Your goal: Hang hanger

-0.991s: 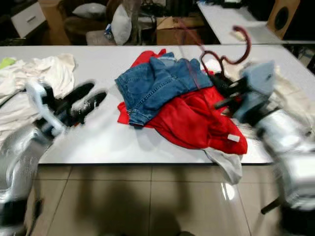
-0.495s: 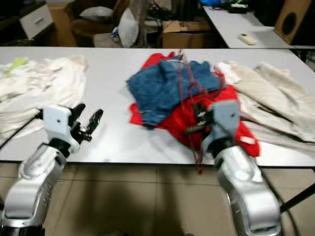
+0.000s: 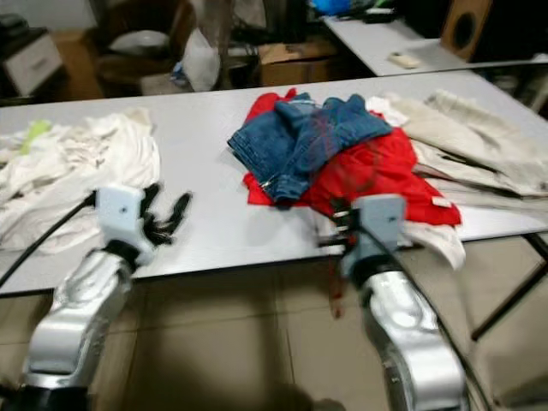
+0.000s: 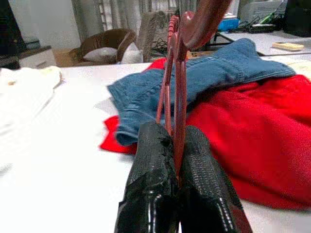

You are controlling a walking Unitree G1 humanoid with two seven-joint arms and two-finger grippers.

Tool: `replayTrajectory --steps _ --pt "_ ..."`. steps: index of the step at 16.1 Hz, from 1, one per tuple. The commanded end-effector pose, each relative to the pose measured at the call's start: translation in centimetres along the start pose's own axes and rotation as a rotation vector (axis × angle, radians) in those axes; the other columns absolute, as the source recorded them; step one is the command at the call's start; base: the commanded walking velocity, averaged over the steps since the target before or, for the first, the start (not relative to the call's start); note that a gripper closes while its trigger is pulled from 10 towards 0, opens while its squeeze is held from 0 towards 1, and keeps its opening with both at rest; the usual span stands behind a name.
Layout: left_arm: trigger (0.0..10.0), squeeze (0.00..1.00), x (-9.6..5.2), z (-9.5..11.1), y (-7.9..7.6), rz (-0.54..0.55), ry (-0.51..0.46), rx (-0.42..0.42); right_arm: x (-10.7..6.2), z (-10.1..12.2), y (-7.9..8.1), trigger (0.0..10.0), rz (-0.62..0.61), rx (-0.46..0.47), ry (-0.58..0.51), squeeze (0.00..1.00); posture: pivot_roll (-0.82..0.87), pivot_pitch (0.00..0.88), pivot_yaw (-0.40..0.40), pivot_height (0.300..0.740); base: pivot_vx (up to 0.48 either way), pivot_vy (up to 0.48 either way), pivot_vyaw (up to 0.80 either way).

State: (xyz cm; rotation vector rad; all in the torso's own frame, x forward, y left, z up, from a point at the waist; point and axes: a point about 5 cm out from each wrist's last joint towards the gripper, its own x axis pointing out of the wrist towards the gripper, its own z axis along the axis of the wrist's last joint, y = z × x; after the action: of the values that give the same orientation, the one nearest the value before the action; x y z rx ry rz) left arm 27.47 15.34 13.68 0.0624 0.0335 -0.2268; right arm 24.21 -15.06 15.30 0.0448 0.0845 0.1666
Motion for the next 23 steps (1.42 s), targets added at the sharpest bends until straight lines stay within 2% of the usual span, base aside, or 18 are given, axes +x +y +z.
replayTrajectory --steps 1,3,7,9,11,12,14,17,18,20,22,23 --pt "10.0 0.00 -0.1 0.1 -0.3 0.001 -0.001 -0.028 -0.4 -0.4 -0.8 10.0 -0.028 0.009 0.026 0.00 -0.11 0.000 0.091 0.740 0.000 0.420 0.00" --pt "10.0 0.00 -0.2 -0.2 -0.5 -0.006 0.004 0.003 -0.2 -1.0 -1.0 10.0 -0.042 -0.002 0.051 0.00 -0.11 0.000 0.081 0.740 0.000 0.420 -0.29" --pt "10.0 0.00 -0.2 -0.1 -0.2 0.019 -0.001 -0.002 0.3 -0.7 -0.9 10.0 -0.013 -0.013 0.039 0.00 -0.09 0.000 0.064 0.740 0.000 0.421 -0.79" --pt "10.0 0.00 -0.8 -0.2 0.1 0.028 0.005 -0.004 0.0 -1.1 -0.7 10.0 -0.019 0.027 0.059 0.00 -0.09 0.000 0.060 0.740 0.000 0.420 -0.79" --pt "10.0 0.00 -0.6 -0.2 0.4 0.031 0.003 0.002 0.1 -1.1 -0.6 10.0 -0.019 0.029 0.056 0.00 -0.10 0.000 0.065 0.740 0.000 0.407 -0.78" --pt "10.0 0.00 -0.3 0.0 0.5 0.026 -0.005 0.000 0.4 -0.9 -0.7 10.0 -0.036 0.009 0.051 0.00 -0.10 0.000 0.071 0.740 0.000 0.379 -0.76" --pt "10.0 0.00 0.1 0.0 0.2 0.022 -0.007 -0.001 0.3 -0.6 -1.1 10.0 -0.037 0.034 0.041 0.00 -0.11 0.000 0.090 0.740 0.000 0.000 -0.70" --pt "10.0 0.00 0.0 -0.2 -0.3 0.027 0.004 -0.015 0.0 -0.6 -2.2 10.0 -0.113 0.032 0.022 0.00 -0.11 0.000 0.079 0.740 0.000 0.000 -0.22" --pt "10.0 0.00 -0.2 -0.9 0.4 0.044 0.041 0.044 0.0 -0.7 -2.1 10.0 -0.077 0.033 0.038 0.00 -0.11 0.000 0.079 0.740 0.000 0.000 0.00" --pt "10.0 0.00 0.3 -1.3 1.6 0.042 0.109 0.217 0.3 -0.7 -2.1 10.0 -0.063 0.049 0.051 0.00 -0.12 0.000 0.081 0.740 0.000 0.000 0.00" --pt "10.0 0.00 1.3 -1.4 4.4 0.192 0.156 0.265 0.6 -0.4 -1.6 10.0 -0.005 0.052 0.050 0.00 -0.11 0.000 0.097 0.740 0.000 0.000 0.00" --pt "10.0 0.00 1.5 -1.5 4.8 0.206 0.167 0.286 0.7 -0.5 -1.6 10.0 0.006 0.050 0.053 0.00 -0.11 0.000 0.096 0.740 0.000 0.000 0.00"
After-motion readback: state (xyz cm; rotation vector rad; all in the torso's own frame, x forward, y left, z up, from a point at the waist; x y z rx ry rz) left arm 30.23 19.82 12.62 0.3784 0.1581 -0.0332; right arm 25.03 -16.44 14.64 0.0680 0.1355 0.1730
